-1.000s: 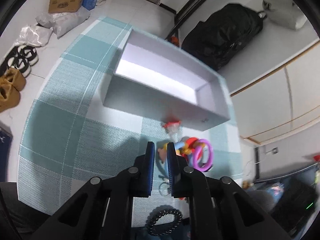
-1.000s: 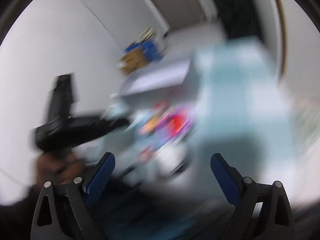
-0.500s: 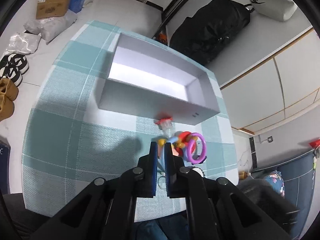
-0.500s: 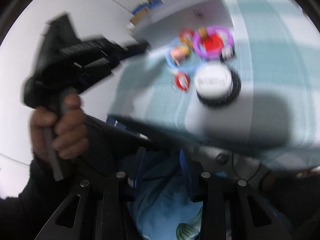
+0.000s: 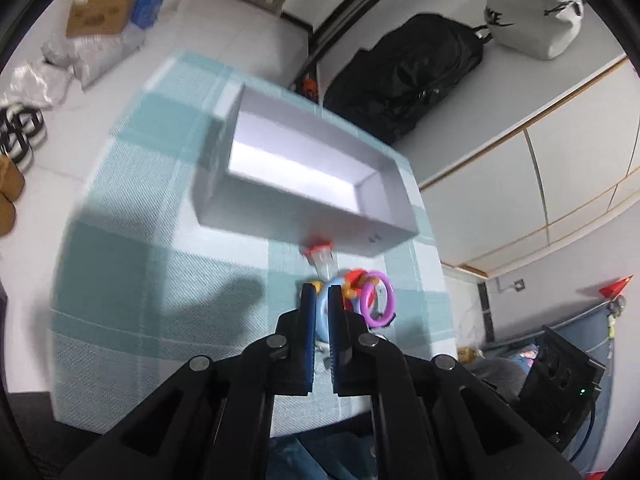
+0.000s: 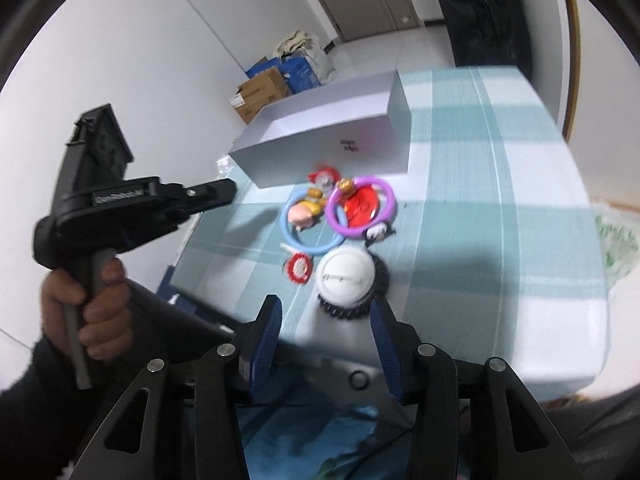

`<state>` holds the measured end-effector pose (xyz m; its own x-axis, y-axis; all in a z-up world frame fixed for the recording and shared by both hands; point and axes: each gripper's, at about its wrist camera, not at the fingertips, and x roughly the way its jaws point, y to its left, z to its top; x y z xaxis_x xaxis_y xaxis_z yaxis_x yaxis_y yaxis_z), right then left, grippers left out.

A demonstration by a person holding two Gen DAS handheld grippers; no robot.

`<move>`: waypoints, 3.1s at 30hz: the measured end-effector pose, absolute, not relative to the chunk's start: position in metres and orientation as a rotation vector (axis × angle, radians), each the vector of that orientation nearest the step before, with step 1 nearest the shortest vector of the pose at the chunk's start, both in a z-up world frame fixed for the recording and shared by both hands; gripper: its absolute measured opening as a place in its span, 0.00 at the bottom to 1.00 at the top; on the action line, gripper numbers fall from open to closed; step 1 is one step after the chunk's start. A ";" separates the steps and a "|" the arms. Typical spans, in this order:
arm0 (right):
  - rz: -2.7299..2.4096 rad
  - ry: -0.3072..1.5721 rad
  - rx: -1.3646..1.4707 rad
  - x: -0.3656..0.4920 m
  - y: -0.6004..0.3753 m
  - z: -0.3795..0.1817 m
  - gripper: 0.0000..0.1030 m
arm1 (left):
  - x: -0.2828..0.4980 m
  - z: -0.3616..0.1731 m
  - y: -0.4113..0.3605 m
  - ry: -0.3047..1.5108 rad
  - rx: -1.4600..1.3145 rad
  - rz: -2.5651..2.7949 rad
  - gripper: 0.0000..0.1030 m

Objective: Organize jewelry
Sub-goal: 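Grasp the white round disc with the right tool while the left tool holds the clear ring, then carry the clear ring and white disc into the box and open both tools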

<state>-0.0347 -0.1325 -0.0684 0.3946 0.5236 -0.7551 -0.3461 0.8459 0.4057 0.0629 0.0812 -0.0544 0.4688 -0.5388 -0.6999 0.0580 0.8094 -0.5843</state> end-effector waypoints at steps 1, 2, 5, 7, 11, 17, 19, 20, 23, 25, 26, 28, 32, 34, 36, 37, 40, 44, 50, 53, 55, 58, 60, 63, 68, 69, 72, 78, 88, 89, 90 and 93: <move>0.558 1.021 0.176 -0.031 -0.135 -0.071 0.44 | 0.061 -0.051 0.080 1.010 -0.508 -0.380 0.02; 0.552 1.016 0.157 -0.029 -0.134 -0.071 0.44 | 0.059 -0.046 0.079 0.986 -0.471 -0.363 0.02; 0.545 1.018 0.117 -0.021 -0.130 -0.075 0.44 | 0.052 -0.035 0.074 0.930 -0.387 -0.335 0.02; 0.539 1.009 0.080 -0.020 -0.132 -0.076 0.44 | 0.048 -0.031 0.071 0.907 -0.333 -0.327 0.02; 0.545 0.998 0.014 -0.021 -0.122 -0.078 0.44 | 0.046 -0.032 0.068 0.903 -0.315 -0.342 0.02; 0.528 0.990 -0.074 -0.021 -0.111 -0.086 0.42 | 0.046 -0.033 0.070 0.915 -0.327 -0.352 0.02; 0.528 0.977 -0.089 -0.022 -0.109 -0.087 0.41 | 0.045 -0.033 0.070 0.916 -0.333 -0.355 0.02; 0.527 0.977 -0.098 -0.022 -0.108 -0.087 0.40 | 0.045 -0.033 0.070 0.915 -0.337 -0.358 0.02; 0.518 0.970 -0.124 -0.021 -0.105 -0.088 0.38 | 0.044 -0.030 0.069 0.903 -0.337 -0.364 0.02; 0.514 0.960 -0.161 -0.022 -0.099 -0.089 0.38 | 0.043 -0.029 0.069 0.900 -0.333 -0.363 0.02; 0.519 0.961 -0.184 -0.022 -0.096 -0.090 0.38 | 0.043 -0.029 0.068 0.900 -0.331 -0.363 0.02; 0.517 0.962 -0.227 -0.024 -0.089 -0.093 0.31 | 0.043 -0.029 0.069 0.899 -0.326 -0.357 0.02; 0.520 0.956 -0.226 -0.024 -0.088 -0.094 0.24 | 0.042 -0.028 0.068 0.896 -0.318 -0.360 0.02; 0.527 0.953 -0.198 -0.023 -0.091 -0.092 0.24 | 0.042 -0.030 0.066 0.907 -0.313 -0.361 0.02; 0.533 0.951 -0.166 -0.022 -0.096 -0.090 0.14 | 0.042 -0.033 0.064 0.922 -0.311 -0.364 0.02; 0.539 0.951 -0.151 -0.022 -0.099 -0.089 0.06 | 0.042 -0.033 0.064 0.926 -0.312 -0.367 0.02; 0.543 0.953 -0.105 -0.021 -0.105 -0.086 0.06 | 0.041 -0.037 0.059 0.946 -0.314 -0.394 0.02; 0.543 0.944 -0.067 -0.022 -0.110 -0.081 0.06 | 0.041 -0.047 0.052 1.008 -0.328 -0.431 0.02; 0.541 0.904 0.037 -0.022 -0.129 -0.068 0.06 | 0.038 -0.064 0.040 1.106 -0.329 -0.443 0.04; 0.537 0.912 0.073 -0.020 -0.135 -0.068 0.06 | 0.036 -0.066 0.035 1.121 -0.326 -0.447 0.22; 0.541 0.907 0.078 -0.021 -0.136 -0.066 0.06 | 0.032 -0.066 0.031 1.118 -0.316 -0.440 0.40; 0.550 0.896 0.087 -0.022 -0.138 -0.063 0.06 | 0.030 -0.068 0.025 1.115 -0.298 -0.425 0.48; 0.552 0.894 0.100 -0.021 -0.140 -0.063 0.06 | 0.030 -0.071 0.019 1.133 -0.274 -0.412 0.49; 0.551 0.891 0.113 -0.020 -0.142 -0.062 0.06 | 0.033 -0.077 0.010 1.152 -0.222 -0.376 0.49; 0.545 0.883 0.125 -0.021 -0.148 -0.060 0.06 | 0.031 -0.082 -0.002 1.149 -0.121 -0.319 0.48; 0.541 0.882 0.130 -0.021 -0.150 -0.059 0.06 | 0.029 -0.082 -0.002 1.146 -0.108 -0.322 0.48; 0.534 0.882 0.147 -0.021 -0.155 -0.059 0.06 | 0.026 -0.082 -0.004 1.144 -0.073 -0.324 0.24; 0.541 0.876 0.152 -0.022 -0.155 -0.056 0.06 | 0.025 -0.075 0.002 1.127 -0.081 -0.326 0.24; 0.569 0.842 0.193 -0.017 -0.161 -0.036 0.06 | 0.020 -0.042 0.017 1.041 -0.179 -0.354 0.24; 0.571 0.834 0.197 -0.015 -0.162 -0.032 0.06 | 0.020 -0.037 0.021 1.029 -0.189 -0.353 0.24; 0.576 0.826 0.200 -0.013 -0.163 -0.028 0.06 | 0.021 -0.030 0.025 1.010 -0.205 -0.355 0.24; 0.591 0.799 0.189 -0.007 -0.163 -0.015 0.06 | 0.030 -0.014 0.031 0.963 -0.244 -0.357 0.24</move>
<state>-0.0070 -0.1632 -0.0152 0.5469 0.5645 -0.6183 -0.4257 0.8234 0.3751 0.0304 0.0307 -0.0140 0.5196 -0.4013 -0.7543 0.1876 0.9149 -0.3575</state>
